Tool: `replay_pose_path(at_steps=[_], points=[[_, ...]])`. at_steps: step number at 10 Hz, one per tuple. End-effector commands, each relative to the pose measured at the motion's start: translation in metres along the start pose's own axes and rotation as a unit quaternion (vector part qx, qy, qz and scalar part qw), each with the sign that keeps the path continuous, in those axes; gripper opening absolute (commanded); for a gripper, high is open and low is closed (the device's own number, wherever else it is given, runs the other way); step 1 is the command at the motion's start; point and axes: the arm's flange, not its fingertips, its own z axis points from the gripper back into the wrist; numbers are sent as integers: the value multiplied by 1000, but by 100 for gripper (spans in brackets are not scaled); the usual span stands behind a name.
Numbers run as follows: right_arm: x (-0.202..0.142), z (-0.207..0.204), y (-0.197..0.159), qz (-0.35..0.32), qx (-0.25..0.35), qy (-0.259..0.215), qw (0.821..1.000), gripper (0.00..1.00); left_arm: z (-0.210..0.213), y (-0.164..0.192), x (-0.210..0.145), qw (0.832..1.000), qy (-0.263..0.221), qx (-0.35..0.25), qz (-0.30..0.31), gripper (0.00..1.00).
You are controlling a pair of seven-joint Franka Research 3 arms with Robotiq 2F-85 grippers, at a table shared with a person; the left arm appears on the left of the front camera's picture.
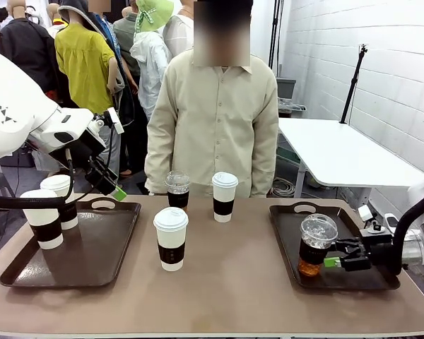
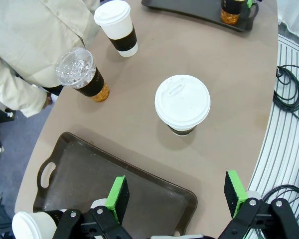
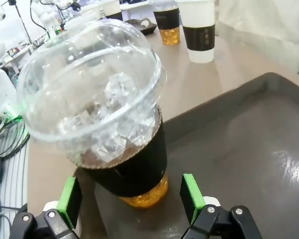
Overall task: Distribute the coffee onto the tray.
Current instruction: Pick up one iced Americano and place it on the right Handle tray.
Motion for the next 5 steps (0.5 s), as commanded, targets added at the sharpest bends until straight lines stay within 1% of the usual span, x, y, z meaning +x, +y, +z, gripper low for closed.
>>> replay_pose_path(at_steps=[1,3,4,5], points=[[0,6,9,-9,-5,15,1000,100,1,2,0,1000,-3,-6,0,100],[-2,14,21,-26,-7,28,999,100,1,2,0,1000,-3,-6,0,100],[0,16,19,-23,-8,30,999,100,1,2,0,1000,-3,-6,0,100],[-3,7,8,-8,-4,10,1000,100,1,2,0,1000,-3,-6,0,100]])
